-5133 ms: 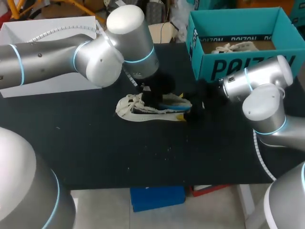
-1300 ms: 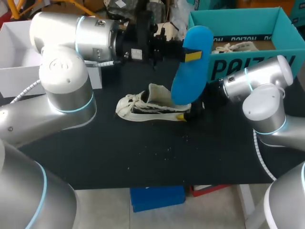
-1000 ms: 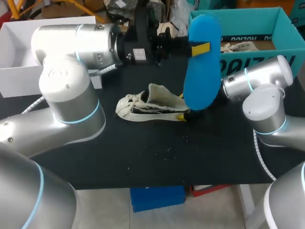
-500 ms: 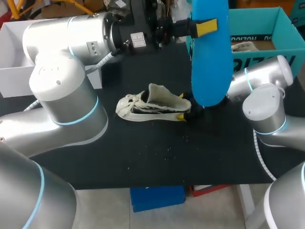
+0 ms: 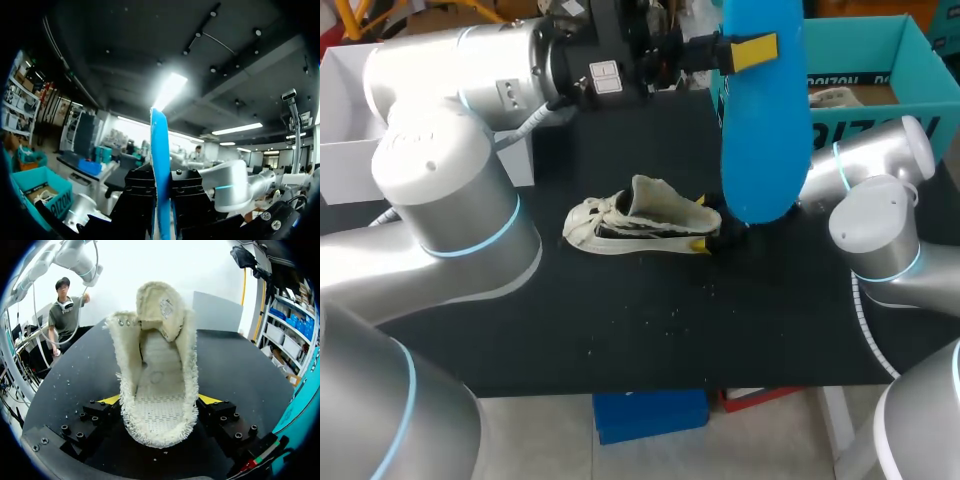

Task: Take the shoe out of the shoebox, open the shoe tongue, remove and reinsert the insole, then place the shoe into the shoebox

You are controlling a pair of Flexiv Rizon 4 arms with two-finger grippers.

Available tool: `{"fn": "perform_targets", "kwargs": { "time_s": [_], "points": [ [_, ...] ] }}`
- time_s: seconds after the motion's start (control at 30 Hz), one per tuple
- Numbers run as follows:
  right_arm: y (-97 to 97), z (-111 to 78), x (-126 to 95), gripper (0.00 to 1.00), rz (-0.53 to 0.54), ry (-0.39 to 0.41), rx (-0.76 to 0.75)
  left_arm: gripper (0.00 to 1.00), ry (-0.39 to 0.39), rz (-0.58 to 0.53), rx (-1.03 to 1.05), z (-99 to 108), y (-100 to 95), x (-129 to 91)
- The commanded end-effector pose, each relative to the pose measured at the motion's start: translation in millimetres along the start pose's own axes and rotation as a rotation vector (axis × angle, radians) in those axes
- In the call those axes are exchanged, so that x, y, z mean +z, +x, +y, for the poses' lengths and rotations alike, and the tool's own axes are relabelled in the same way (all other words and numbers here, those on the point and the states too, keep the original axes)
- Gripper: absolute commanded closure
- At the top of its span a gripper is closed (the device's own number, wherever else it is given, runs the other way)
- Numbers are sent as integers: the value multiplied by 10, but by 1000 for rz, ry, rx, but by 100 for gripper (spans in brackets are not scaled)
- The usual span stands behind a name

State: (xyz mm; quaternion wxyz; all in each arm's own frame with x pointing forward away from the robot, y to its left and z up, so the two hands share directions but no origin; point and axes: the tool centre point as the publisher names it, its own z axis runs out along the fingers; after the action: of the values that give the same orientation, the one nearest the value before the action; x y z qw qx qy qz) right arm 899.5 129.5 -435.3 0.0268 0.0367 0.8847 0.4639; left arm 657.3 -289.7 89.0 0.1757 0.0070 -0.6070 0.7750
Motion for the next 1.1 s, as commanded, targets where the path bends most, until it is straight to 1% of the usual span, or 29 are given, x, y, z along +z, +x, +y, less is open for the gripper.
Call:
{"fn": "perform_targets", "kwargs": {
  "time_s": [0.03, 0.23, 0.37, 0.4, 0.43, 0.5, 0.77, 0.87, 0.93, 1.0, 1.1],
  "points": [
    [-15, -24, 14, 100, 0, 1, 0, 100, -16, 1, -1, -30, 1, -36],
    [-15, -24, 14, 100, 0, 1, 0, 100, -16, 1, -1, -30, 1, -36],
    [-38, -14, -83, 100, 13, 63, -34, 100, -16, 1, -1, -30, 1, -36],
    [-42, -12, -111, 70, 15, 84, -39, 100, -16, 1, -1, -30, 1, -36],
    [-44, -6, -139, 0, 18, 108, -48, 100, -16, 1, -1, -30, 1, -36],
    [-43, 9, -201, 0, 27, 174, -67, 100, -16, 1, -1, -30, 1, -36],
    [-40, 15, -429, 0, 25, 359, -85, 100, -16, 1, -1, -30, 1, -36],
    [-39, 23, -473, 0, 31, 466, -76, 100, -16, 1, -1, -30, 1, -36],
    [-43, 28, -500, 0, 35, 557, -81, 100, -16, 1, -1, -30, 1, -36],
    [-59, 35, -515, 0, 22, 595, -81, 100, -16, 1, -1, -30, 1, -36],
    [-80, 72, -536, 0, -2, 678, -89, 100, -16, 1, -1, -30, 1, -36]
  ]
}}
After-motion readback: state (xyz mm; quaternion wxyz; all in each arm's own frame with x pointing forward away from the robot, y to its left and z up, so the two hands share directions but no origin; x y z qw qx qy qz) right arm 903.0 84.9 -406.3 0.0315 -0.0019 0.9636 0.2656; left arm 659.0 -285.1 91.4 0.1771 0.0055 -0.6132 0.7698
